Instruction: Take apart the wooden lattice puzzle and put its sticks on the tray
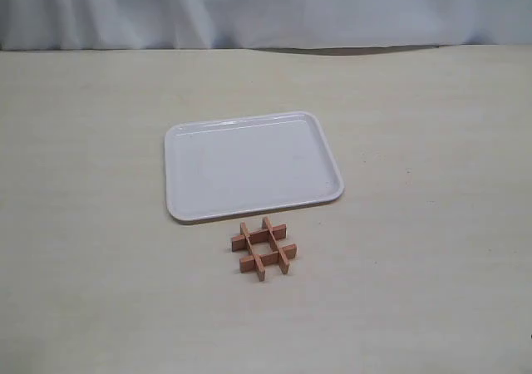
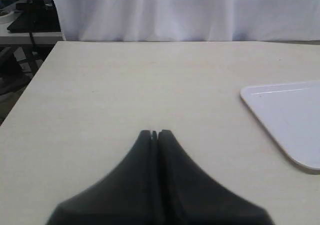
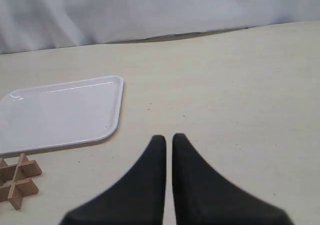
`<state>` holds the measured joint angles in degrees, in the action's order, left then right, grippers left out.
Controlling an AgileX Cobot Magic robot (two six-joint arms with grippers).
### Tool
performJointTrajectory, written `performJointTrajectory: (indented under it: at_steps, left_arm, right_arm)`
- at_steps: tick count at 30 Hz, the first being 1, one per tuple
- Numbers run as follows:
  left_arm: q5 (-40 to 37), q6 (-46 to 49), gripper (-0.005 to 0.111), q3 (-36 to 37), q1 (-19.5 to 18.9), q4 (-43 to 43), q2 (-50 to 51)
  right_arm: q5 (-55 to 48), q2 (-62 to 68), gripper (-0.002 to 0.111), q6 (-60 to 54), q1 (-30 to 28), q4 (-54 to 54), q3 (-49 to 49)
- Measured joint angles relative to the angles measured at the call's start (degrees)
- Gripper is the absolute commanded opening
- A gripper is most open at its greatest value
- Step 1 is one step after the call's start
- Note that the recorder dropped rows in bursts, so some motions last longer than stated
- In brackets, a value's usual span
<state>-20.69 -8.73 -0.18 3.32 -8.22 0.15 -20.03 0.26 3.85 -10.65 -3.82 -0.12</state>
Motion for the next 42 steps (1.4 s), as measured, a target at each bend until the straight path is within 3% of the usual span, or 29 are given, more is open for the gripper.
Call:
performJointTrajectory:
  at_steps: [9, 17, 24, 27, 32, 34, 37, 42]
  left_arm:
    - [0.00, 0.00, 0.000, 0.00, 0.00, 0.00, 0.00]
    - [0.00, 0.00, 0.000, 0.00, 0.00, 0.00, 0.00]
    - [0.00, 0.00, 0.000, 0.00, 0.00, 0.00, 0.00]
    - [0.00, 0.00, 0.000, 0.00, 0.00, 0.00, 0.00]
    - [0.00, 0.00, 0.000, 0.00, 0.00, 0.00, 0.00]
    - [0.00, 0.00, 0.000, 0.00, 0.00, 0.00, 0.00]
    - [0.00, 0.00, 0.000, 0.00, 0.00, 0.00, 0.00]
    - [0.00, 0.00, 0.000, 0.00, 0.00, 0.00, 0.00]
  right_arm:
    - [1.56, 0.00, 0.004, 0.00, 0.00, 0.00, 0.00]
    - [24.75, 0.00, 0.004, 0.00, 0.00, 0.00, 0.00]
    - [34.88, 0.00, 0.004, 0.19, 0.00, -0.10, 0.00]
    - [37.77, 0.00, 0.004, 6.90, 0.00, -3.19, 0.00]
    - [39.67, 0.00, 0.004, 31.00, 0.00, -7.49, 0.00]
    - [42.03, 0.00, 0.004, 33.09, 0.00, -7.59, 0.00]
    - [41.79, 1.45, 0.004, 30.24, 0.00, -7.59, -2.66]
    - [33.59, 18.03, 0.004, 15.74, 0.00, -6.79, -16.53]
